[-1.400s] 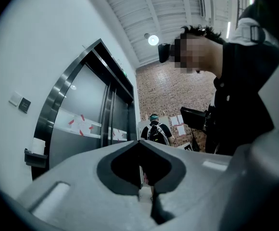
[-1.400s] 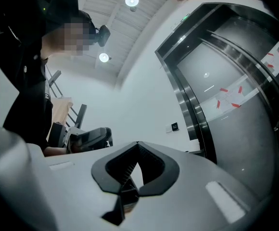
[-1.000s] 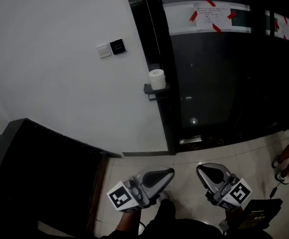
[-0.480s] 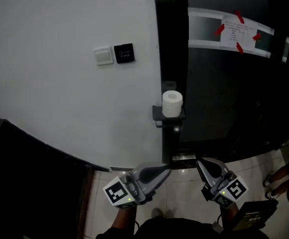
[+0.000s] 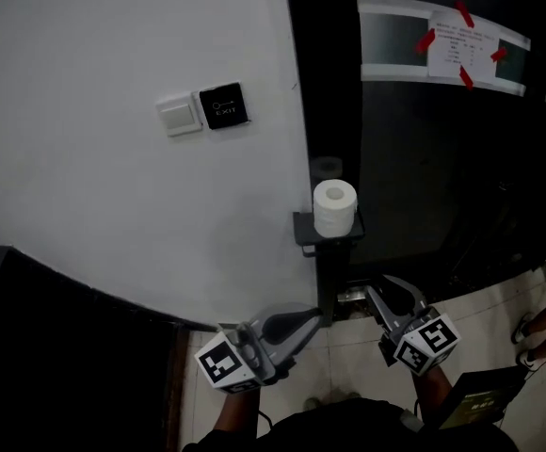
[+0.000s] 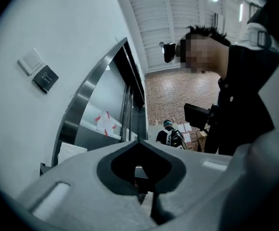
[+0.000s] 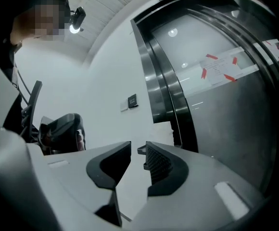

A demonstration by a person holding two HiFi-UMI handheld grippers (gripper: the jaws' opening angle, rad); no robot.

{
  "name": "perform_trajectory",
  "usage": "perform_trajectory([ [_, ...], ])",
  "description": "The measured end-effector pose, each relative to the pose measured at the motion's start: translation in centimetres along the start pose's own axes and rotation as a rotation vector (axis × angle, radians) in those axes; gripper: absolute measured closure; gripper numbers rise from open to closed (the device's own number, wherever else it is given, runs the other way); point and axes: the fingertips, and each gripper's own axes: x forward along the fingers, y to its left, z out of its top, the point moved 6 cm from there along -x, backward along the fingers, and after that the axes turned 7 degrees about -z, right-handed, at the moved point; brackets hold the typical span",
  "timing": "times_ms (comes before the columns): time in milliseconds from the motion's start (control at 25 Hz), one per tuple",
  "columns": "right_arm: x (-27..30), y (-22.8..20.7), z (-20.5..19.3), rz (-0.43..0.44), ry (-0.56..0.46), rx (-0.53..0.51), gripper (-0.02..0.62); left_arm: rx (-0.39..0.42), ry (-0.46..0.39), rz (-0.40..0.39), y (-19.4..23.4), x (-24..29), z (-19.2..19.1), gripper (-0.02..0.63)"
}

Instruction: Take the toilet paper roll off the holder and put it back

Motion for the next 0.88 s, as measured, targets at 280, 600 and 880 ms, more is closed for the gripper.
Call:
perform_trajectory([
  [280,7.4,-3.6,-1.2,0.006,0.113,0.025,0.208,0.017,0.049,0.038,3.2,0.6,0.9,0.609],
  [600,14.7,-5.0,0.8,-0.061,0.109,-0.049,0.086,0.026,0.057,0.077,5.2,0.8,1.0,0.609],
  [880,19.4,-4.9,1.0,-0.123,0.195,-0.103,0.085,0.028,0.047,0.132,5.4,-0.3,0.8,0.609],
])
